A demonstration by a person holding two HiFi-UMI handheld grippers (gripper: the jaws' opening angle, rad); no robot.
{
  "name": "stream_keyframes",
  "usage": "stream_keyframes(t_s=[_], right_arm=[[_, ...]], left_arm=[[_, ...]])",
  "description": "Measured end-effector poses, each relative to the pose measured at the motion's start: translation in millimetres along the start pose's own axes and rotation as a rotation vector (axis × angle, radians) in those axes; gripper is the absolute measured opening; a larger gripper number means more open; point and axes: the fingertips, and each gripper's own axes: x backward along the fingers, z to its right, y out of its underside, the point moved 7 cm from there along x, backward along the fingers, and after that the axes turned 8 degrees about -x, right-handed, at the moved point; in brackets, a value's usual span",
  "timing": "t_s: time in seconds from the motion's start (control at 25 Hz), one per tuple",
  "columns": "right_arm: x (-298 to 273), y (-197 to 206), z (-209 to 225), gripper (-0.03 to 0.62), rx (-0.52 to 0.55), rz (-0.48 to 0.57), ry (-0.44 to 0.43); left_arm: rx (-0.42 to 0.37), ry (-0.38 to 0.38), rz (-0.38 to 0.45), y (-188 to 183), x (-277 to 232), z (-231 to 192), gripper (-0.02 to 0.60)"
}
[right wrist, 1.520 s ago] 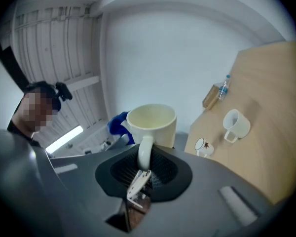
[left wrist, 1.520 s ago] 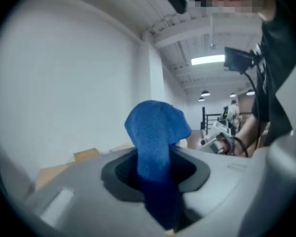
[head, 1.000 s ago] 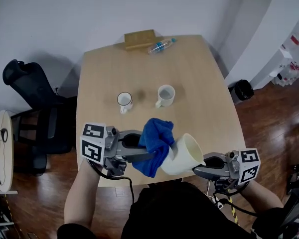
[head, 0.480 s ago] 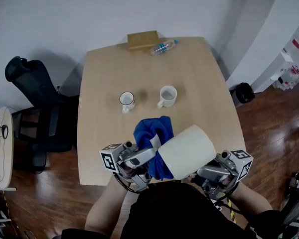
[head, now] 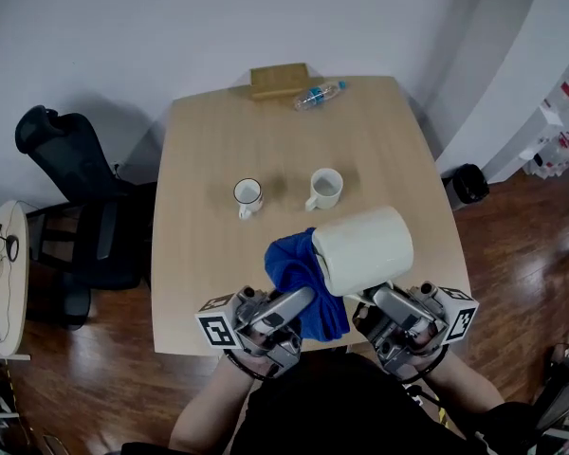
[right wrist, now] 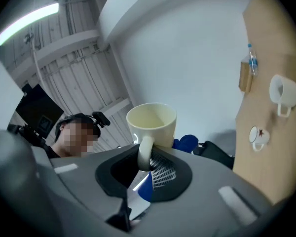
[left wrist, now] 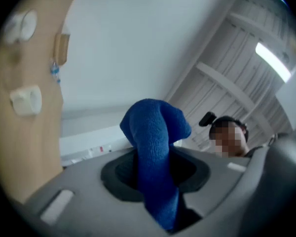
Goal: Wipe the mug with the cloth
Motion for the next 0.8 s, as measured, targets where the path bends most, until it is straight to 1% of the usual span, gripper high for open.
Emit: stream_keyframes(t_s=[0.04,0.12,0.16,0.2,0.24,0.28,0.32,0.36,0.44,0.56,0.6,0.68,0.76,0.8], right_arm=[[3,-3,0,0.043,0.044,-0.019,0.055],[10,-8,6,0.044,0.112,-0.053,0.187],[15,-9,11,0.044,0.122,-0.061,0.248],[21,-8,18,0.044,0.118,-0.061,0.298],[26,-7,25,0.044,0.104,-0.058,0.336],[32,-5,33,0.044,0.088,-0.055,0.364],[36,-3,39,0.044,0.071,-0.050,0.384],[37,-2,45,0.044,0.055,-0.039,0.394],[29,-2,51,0.044,0.017,0.008,0.377],[20,-8,51,0.045,-0.052,0.081,0.306],[22,-10,48,0.045,-0.048,0.082,0.289],[25,-13,41,0.044,0.007,0.036,0.272],[23,-6,34,0.044,0.042,-0.039,0.261],[23,-1,34,0.044,0.047,-0.071,0.266]], left_arm=[[-0.098,-0.091,-0.044,-12,8,-3,0.132],[-0.319,-0.325,-0.129,-42,22,-7,0.130],[-0.429,-0.428,-0.165,-55,23,-6,0.130],[-0.528,-0.500,-0.196,-63,21,-2,0.130],[-0.609,-0.539,-0.224,-66,14,4,0.130],[-0.671,-0.552,-0.251,-63,5,10,0.130],[-0.715,-0.551,-0.277,-57,-4,14,0.130],[-0.742,-0.545,-0.299,-49,-12,17,0.130],[-0.747,-0.530,-0.329,-39,-19,17,0.130],[-0.684,-0.536,-0.362,-26,-16,8,0.130],[-0.658,-0.550,-0.370,-20,-13,2,0.130],[-0.602,-0.585,-0.351,-17,-3,-8,0.130],[-0.553,-0.601,-0.291,-27,4,-14,0.130],[-0.537,-0.597,-0.265,-34,6,-15,0.130]])
